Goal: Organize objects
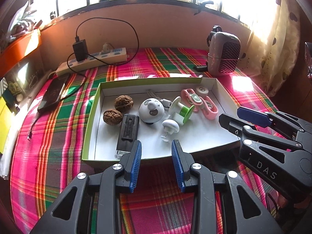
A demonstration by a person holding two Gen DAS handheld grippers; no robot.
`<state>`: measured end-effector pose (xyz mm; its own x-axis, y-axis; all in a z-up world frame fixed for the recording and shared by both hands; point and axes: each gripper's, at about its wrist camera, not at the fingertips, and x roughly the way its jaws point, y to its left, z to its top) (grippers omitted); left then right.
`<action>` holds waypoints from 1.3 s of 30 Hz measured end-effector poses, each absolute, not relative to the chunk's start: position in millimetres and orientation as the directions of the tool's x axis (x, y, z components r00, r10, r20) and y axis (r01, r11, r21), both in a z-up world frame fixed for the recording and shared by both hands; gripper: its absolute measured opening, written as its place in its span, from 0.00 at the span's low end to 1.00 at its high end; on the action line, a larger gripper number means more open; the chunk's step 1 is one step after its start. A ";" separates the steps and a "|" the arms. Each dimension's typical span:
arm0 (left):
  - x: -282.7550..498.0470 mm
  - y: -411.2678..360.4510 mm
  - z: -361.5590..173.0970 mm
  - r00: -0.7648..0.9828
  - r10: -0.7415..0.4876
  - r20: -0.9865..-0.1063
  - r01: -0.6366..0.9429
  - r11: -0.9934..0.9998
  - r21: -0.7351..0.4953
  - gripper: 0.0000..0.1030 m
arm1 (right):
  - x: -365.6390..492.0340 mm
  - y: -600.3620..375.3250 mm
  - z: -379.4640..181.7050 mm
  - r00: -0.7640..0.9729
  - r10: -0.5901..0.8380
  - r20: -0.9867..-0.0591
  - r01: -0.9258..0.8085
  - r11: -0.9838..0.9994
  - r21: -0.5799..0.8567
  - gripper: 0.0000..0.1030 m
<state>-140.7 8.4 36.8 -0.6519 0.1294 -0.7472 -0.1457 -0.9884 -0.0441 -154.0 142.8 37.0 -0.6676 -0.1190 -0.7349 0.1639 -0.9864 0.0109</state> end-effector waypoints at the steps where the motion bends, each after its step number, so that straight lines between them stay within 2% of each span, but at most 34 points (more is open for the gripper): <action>1: -137.2 7.5 38.0 -0.658 0.124 -0.743 -0.141 -0.989 -0.040 0.29 | -151.2 142.7 37.3 -0.668 -0.118 -0.735 0.162 -0.987 0.011 0.37; 12: -109.5 0.7 37.1 -0.655 0.121 -0.746 -0.128 -0.991 -0.048 0.29 | -118.4 140.4 36.5 -0.666 -0.119 -0.737 0.155 -0.988 0.019 0.37; 29: -79.1 -5.6 10.3 -0.615 0.066 -0.786 -0.075 -0.997 -0.024 0.29 | -87.7 144.1 -2.2 -0.589 -0.063 -0.806 0.101 -0.995 0.004 0.38; 32: -78.4 -5.3 6.7 -0.609 0.054 -0.791 -0.064 -0.998 -0.019 0.29 | -84.3 146.0 -2.5 -0.595 -0.046 -0.803 0.093 -0.996 -0.011 0.43; 37: -75.8 -4.7 3.8 -0.611 0.039 -0.791 -0.051 -0.999 -0.010 0.29 | -80.3 150.6 -2.9 -0.600 -0.039 -0.799 0.076 -0.997 -0.007 0.44; 39: -75.3 -4.4 3.7 -0.615 0.036 -0.788 -0.045 -0.999 -0.010 0.29 | -79.9 151.7 -3.2 -0.602 -0.034 -0.798 0.070 -0.998 -0.010 0.48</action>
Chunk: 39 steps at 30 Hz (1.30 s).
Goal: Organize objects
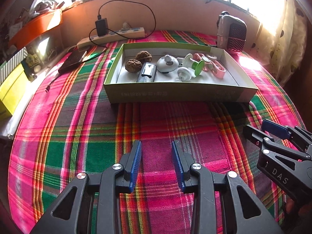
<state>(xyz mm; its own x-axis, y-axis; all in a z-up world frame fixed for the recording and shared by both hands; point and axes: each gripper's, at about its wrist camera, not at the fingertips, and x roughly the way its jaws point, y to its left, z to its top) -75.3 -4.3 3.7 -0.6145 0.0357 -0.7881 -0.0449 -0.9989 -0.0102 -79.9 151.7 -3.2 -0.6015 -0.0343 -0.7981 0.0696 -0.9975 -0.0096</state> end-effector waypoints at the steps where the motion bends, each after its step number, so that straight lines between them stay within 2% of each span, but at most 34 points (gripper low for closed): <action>1: -75.2 -4.7 3.7 -0.616 0.035 -0.787 -0.041 -0.999 -0.012 0.29 | -79.5 152.3 -3.4 -0.604 -0.034 -0.797 0.067 -0.998 -0.007 0.49; 12: -77.5 0.2 2.6 -0.636 -0.021 -0.771 0.006 -1.000 0.022 0.30 | -80.3 151.9 -4.5 -0.614 -0.034 -0.789 0.070 -0.997 -0.012 0.54; 39: -77.6 -0.5 2.3 -0.636 -0.018 -0.771 0.009 -1.000 0.016 0.30 | -80.4 151.2 -5.6 -0.614 -0.031 -0.789 0.071 -0.997 -0.017 0.56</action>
